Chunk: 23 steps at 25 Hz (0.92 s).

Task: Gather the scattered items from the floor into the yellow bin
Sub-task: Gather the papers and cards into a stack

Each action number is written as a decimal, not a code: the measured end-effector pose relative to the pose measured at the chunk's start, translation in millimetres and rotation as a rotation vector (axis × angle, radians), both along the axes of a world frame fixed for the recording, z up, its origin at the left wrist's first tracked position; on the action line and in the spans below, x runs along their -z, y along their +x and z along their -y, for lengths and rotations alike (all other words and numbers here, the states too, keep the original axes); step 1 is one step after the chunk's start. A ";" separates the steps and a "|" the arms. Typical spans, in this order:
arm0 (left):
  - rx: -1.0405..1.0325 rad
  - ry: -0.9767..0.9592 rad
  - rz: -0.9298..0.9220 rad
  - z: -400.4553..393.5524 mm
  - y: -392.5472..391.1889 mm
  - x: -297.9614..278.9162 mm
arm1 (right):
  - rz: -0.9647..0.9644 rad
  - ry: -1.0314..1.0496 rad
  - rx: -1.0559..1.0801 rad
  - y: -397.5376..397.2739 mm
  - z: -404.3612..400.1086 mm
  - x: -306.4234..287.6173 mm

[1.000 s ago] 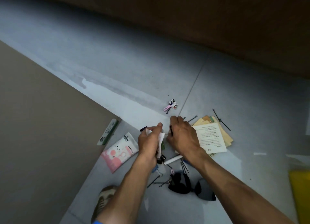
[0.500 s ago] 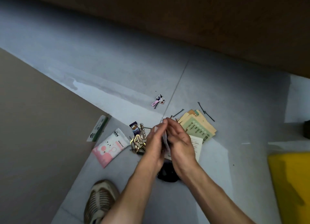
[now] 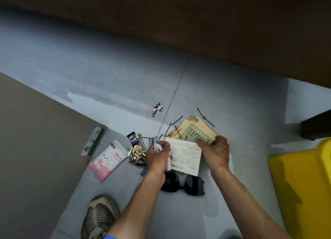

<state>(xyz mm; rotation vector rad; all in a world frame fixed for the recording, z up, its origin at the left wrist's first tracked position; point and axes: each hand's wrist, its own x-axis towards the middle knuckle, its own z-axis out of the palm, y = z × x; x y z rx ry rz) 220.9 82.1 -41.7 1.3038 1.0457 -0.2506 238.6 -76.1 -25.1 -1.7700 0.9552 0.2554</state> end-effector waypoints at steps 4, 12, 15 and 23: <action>0.046 0.024 -0.003 4.1 2.0 7.3 | 0.137 0.445 0.274 -1.2 -10.0 10.2; -0.047 -0.113 0.119 -8.9 -6.8 -16.8 | 0.389 -0.222 -0.181 -22.7 -1.3 -39.8; -0.054 -0.096 0.140 -1.8 -15.3 -37.8 | 0.421 -0.468 -0.371 -36.2 14.0 -69.0; 0.252 0.012 0.291 27.5 -33.1 -96.5 | 0.367 -0.020 -0.271 -68.6 38.5 -116.9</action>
